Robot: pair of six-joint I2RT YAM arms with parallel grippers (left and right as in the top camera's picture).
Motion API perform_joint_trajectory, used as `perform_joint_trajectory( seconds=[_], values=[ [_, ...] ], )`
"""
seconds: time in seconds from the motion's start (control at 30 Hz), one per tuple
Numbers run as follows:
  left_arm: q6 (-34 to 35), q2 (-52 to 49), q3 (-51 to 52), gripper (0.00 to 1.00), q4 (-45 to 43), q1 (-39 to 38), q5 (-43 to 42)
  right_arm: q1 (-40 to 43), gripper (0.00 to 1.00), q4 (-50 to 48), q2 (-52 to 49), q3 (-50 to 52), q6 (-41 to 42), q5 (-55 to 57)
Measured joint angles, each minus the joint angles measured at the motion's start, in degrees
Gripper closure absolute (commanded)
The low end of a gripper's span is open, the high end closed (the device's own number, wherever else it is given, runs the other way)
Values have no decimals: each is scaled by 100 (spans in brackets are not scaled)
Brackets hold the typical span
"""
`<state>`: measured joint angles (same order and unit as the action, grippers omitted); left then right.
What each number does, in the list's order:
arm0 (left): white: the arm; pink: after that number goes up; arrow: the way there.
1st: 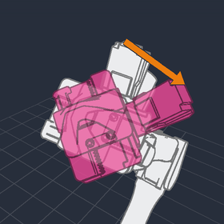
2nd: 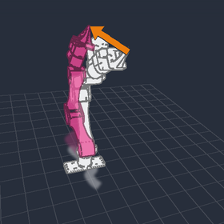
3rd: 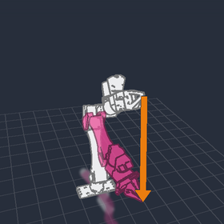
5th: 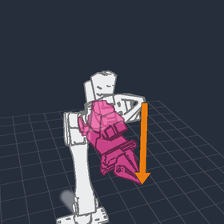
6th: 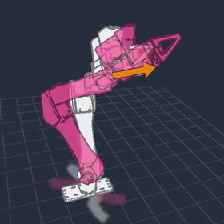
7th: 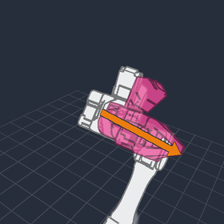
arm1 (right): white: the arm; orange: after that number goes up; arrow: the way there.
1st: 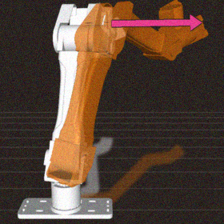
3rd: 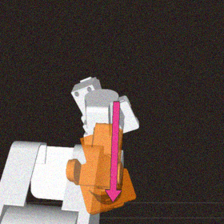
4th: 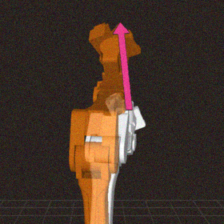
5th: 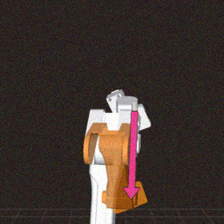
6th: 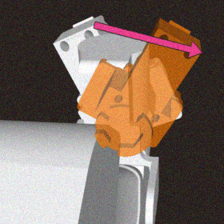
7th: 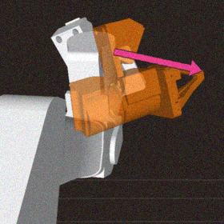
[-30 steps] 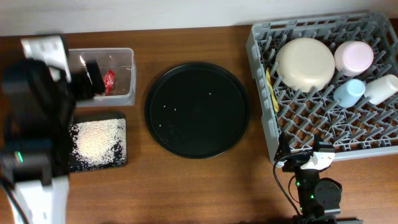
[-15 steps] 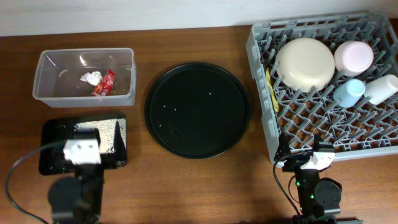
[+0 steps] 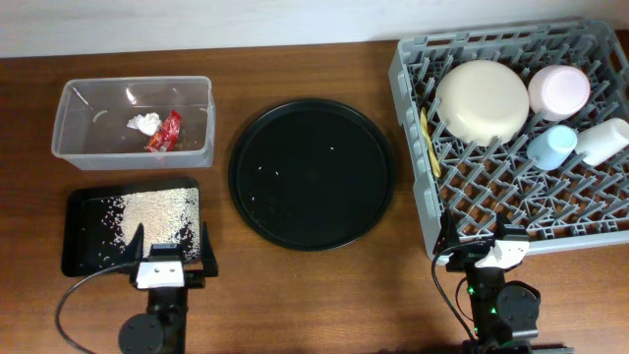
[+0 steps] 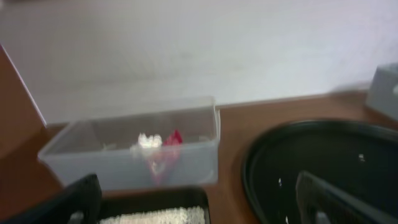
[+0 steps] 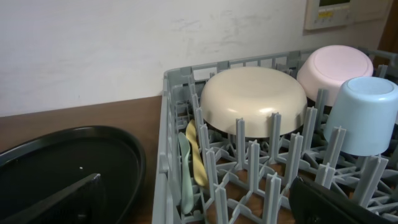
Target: Sort waste into correct bins and load items into the dishwasher rack
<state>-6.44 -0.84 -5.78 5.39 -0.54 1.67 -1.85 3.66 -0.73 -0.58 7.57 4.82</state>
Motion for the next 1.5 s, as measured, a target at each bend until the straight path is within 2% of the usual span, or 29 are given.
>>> perform_joint_trajectory(
  seconds=[0.03, 0.13, 1.5],
  values=[
    [0, 9, 192, 1, -232, -4, 0, 0, 2, -2, 0, 0, 2, 0],
    [0, -4, 498, 1, -83, -76, 7, 0, 2, -2, 0, 0, -2, 0],
    [0, 4, 498, 1, -83, -107, 4, 0, 2, 2, 0, 0, -2, 0]
  ],
)
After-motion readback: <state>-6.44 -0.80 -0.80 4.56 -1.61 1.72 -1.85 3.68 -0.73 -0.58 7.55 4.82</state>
